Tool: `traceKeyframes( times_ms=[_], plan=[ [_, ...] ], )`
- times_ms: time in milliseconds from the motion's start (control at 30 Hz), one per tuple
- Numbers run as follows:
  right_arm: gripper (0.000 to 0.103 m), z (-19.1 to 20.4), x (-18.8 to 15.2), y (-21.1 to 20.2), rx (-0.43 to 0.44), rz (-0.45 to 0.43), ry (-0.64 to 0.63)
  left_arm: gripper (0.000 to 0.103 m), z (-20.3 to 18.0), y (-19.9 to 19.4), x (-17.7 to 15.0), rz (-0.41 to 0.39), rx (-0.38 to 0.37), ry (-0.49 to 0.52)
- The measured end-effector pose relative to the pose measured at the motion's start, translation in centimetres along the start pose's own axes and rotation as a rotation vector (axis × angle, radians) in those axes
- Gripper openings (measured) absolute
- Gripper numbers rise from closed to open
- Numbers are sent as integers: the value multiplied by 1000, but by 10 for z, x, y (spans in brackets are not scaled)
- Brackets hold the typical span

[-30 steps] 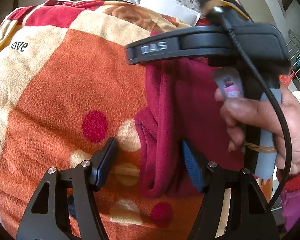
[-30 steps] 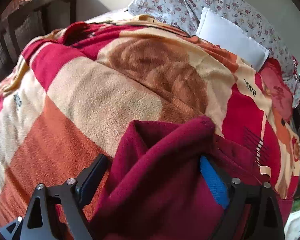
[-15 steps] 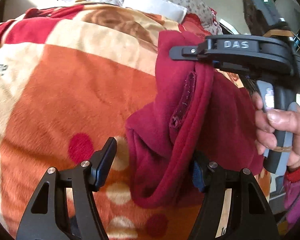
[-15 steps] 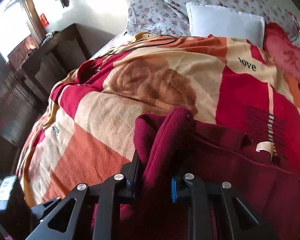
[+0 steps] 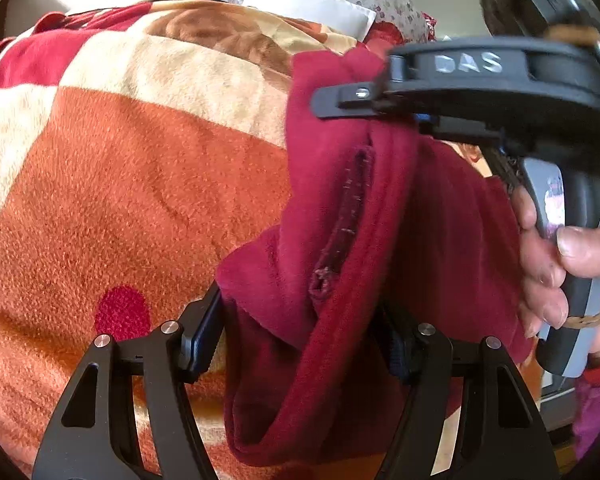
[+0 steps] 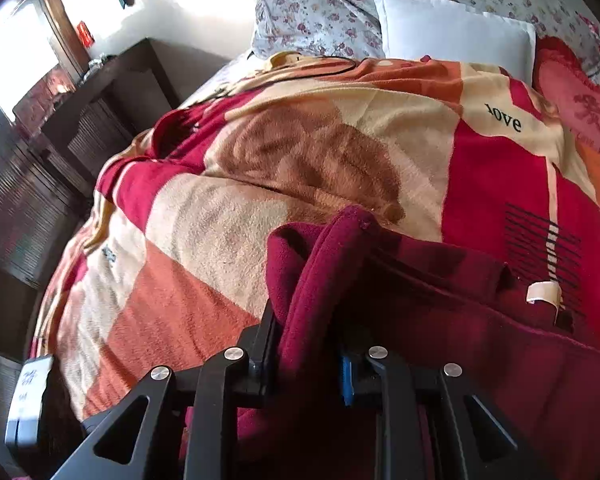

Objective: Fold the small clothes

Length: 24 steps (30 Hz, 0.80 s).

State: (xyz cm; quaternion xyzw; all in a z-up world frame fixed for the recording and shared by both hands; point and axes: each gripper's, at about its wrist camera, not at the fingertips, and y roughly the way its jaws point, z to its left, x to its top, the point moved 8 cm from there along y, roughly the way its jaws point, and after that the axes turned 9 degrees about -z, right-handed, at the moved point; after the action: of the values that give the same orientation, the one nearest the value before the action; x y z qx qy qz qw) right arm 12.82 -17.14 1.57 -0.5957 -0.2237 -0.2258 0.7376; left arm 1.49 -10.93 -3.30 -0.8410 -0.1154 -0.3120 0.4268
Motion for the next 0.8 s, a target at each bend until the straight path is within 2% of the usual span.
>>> traceKeyframes(
  times_ms=[167,233,300,400,567,800],
  plan=[
    [23,3,0,4,-29,1,-39,65,0,5,2,6,2,-10],
    [23,2,0,1,-20,-10,-38,49,-1,5,2,11,-17,-27],
    [23,2,-1,-3,-11,-25,-36,39,-3,2,-1,19,-41,-54],
    [22,1,-1,-11,9,-44,-18,32,-8,-3,0,4,-26,-38],
    [21,-1,1,-26,29,-71,-6,28,-25,-19,2,-39,28,33],
    [21,-6,4,-56,32,-117,-4,26,-44,-33,9,-57,38,56]
  ],
)
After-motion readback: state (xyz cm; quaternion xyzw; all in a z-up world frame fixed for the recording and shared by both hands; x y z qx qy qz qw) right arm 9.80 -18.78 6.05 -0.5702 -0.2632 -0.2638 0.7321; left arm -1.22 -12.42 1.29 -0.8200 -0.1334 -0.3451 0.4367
